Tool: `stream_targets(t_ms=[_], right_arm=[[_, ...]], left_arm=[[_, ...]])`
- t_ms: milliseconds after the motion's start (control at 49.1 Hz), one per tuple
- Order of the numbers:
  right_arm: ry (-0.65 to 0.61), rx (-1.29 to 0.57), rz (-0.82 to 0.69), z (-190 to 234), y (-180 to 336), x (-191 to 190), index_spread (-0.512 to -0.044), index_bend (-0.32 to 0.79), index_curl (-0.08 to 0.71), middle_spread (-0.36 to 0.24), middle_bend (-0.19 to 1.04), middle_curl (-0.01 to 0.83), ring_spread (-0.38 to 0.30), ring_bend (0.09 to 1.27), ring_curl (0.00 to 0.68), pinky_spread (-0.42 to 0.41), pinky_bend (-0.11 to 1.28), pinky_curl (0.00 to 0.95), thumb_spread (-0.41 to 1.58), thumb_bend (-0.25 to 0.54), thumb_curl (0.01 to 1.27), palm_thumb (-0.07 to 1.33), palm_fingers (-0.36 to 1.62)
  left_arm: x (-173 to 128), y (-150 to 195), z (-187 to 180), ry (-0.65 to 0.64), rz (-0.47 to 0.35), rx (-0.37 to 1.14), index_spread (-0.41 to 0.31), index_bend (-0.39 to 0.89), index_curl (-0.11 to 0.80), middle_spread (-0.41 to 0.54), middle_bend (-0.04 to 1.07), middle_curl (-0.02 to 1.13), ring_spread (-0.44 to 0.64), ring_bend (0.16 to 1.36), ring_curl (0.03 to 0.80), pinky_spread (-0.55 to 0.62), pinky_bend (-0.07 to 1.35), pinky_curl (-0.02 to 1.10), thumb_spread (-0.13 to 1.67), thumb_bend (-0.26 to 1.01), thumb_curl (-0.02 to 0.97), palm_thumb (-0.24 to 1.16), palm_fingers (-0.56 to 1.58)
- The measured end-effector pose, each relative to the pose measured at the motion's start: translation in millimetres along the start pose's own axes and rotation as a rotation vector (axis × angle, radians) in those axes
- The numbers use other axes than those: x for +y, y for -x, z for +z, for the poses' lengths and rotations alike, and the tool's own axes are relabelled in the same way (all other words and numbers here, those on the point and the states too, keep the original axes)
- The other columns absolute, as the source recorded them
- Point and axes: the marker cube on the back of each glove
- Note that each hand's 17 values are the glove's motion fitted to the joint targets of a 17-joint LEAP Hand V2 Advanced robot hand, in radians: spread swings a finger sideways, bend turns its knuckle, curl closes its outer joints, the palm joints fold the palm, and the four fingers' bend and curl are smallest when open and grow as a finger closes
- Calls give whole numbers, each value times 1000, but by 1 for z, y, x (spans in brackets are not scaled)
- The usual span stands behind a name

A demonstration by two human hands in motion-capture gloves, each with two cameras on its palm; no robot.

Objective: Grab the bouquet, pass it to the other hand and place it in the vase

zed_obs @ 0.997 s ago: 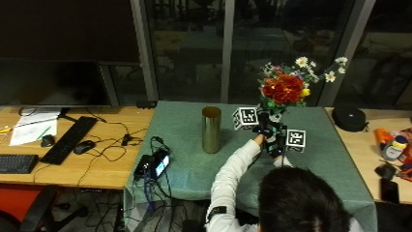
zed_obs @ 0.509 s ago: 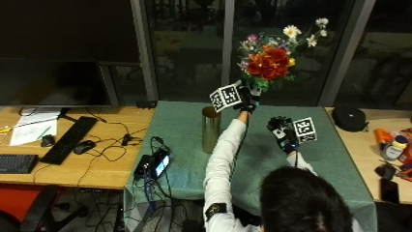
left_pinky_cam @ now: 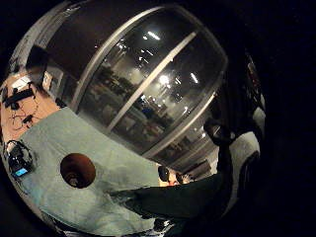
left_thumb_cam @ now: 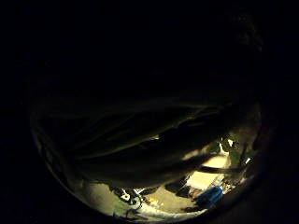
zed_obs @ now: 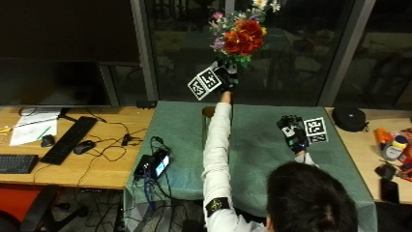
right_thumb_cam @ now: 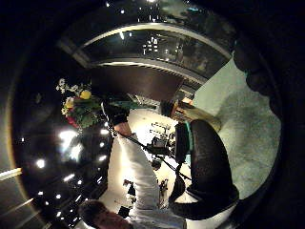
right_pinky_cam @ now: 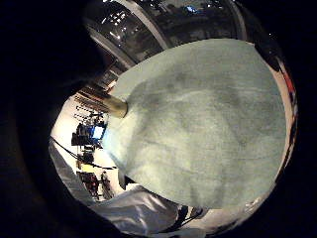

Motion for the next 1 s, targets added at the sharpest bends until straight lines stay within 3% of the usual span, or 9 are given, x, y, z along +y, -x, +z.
stream_targets(t_ms=[224, 631, 773, 875, 936, 956, 977, 997], right_arm=[[-41, 28, 21, -16, -11, 6, -239, 105, 301, -110, 300, 463, -135, 438, 385, 33, 393, 337, 1163, -16, 442, 664, 904], [-51, 29, 19, -15, -12, -3, -226, 113, 287, -106, 287, 462, -135, 398, 391, 53, 331, 335, 1172, -16, 435, 677, 932], [-42, 33, 16, -8, -16, -12, -233, 93, 277, -86, 221, 446, -113, 384, 399, 88, 365, 355, 1172, -18, 433, 674, 798], [-33, 40, 31, -1, -20, -17, -239, 97, 264, -71, 190, 434, -87, 368, 392, 123, 376, 359, 1171, -19, 432, 671, 710], [-29, 43, 36, 1, -21, -17, -239, 105, 261, -60, 188, 428, -73, 358, 385, 142, 379, 358, 1171, -19, 432, 670, 683], [-26, 44, 41, 2, -23, -16, -240, 110, 260, -58, 185, 426, -67, 356, 383, 145, 378, 356, 1171, -18, 432, 670, 678], [-22, 46, 46, 3, -26, -16, -240, 112, 260, -57, 187, 425, -64, 357, 382, 148, 375, 356, 1171, -18, 432, 670, 677], [-16, 48, 52, 3, -29, -16, -240, 116, 260, -55, 191, 425, -59, 351, 379, 155, 371, 353, 1169, -17, 434, 672, 672]], left_arm=[[-31, 27, -8, -52, -15, -54, -309, 360, 543, -318, 691, 540, -372, 752, 464, -400, 661, 472, 348, -39, 737, 811, 1372], [-29, 99, 0, -7, -101, -71, -311, 345, 562, -317, 686, 541, -373, 743, 466, -405, 650, 466, 347, -39, 753, 809, 1374], [-19, 123, 2, 48, -152, -58, -310, 341, 566, -317, 688, 542, -371, 733, 464, -402, 645, 463, 351, -44, 754, 799, 1373], [5, 158, 3, 215, -232, -28, -311, 319, 563, -319, 692, 543, -373, 722, 460, -413, 651, 464, 423, -66, 729, 736, 1370], [36, 167, -19, 437, -282, 17, -306, 259, 549, -323, 673, 539, -374, 722, 458, -423, 675, 467, 568, -75, 680, 659, 1333], [51, 173, -29, 534, -316, 14, -268, 126, 510, -307, 645, 534, -353, 686, 445, -397, 658, 459, 634, -121, 635, 558, 1055], [66, 182, -38, 630, -361, -2, -248, 88, 499, -300, 630, 534, -341, 675, 446, -376, 640, 456, 664, -104, 619, 541, 984], [80, 193, -47, 714, -406, -26, -168, -50, 451, -264, 611, 536, -274, 632, 441, -275, 545, 437, 683, -122, 597, 481, 535]])
